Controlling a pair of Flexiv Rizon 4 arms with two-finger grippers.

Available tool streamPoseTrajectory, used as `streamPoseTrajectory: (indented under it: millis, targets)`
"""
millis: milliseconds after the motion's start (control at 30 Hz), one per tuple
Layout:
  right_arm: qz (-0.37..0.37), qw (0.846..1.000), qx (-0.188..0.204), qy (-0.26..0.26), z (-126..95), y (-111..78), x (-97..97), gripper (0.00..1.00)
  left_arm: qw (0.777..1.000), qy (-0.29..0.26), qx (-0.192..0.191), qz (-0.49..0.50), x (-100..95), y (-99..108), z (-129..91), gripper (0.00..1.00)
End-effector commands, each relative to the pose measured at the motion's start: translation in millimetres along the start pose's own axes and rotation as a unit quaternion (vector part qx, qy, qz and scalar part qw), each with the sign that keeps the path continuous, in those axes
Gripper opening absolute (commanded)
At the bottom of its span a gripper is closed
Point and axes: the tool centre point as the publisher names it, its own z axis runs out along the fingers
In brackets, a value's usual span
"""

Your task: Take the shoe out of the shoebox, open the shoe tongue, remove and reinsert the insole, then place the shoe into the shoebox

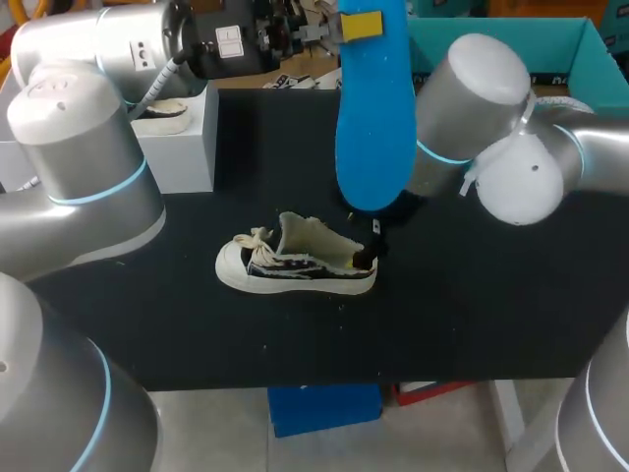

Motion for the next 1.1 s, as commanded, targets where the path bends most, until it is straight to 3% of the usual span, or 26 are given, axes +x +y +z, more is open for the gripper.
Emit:
streamPoseTrajectory:
  millis: [33, 467, 1100]
  targets:
    - [0.003, 0.996, -0.088, -0.01, 1.8, -8.1, 4.2, 1.0, 1.0, -0.001, -0.001, 0.0, 0.0, 0.5, 1.1, 0.0]
    - [0.017, 0.976, -0.215, -0.024, 22.5, -10.6, -3.3, 1.0, 1.0, -0.001, -0.001, 0.0, 0.0, 0.5, 1.1, 0.0]
    - [0.019, 0.96, -0.279, -0.015, 41.4, -19.2, -6.2, 1.0, 1.0, -0.001, -0.001, 0.0, 0.0, 0.5, 1.1, 0.0]
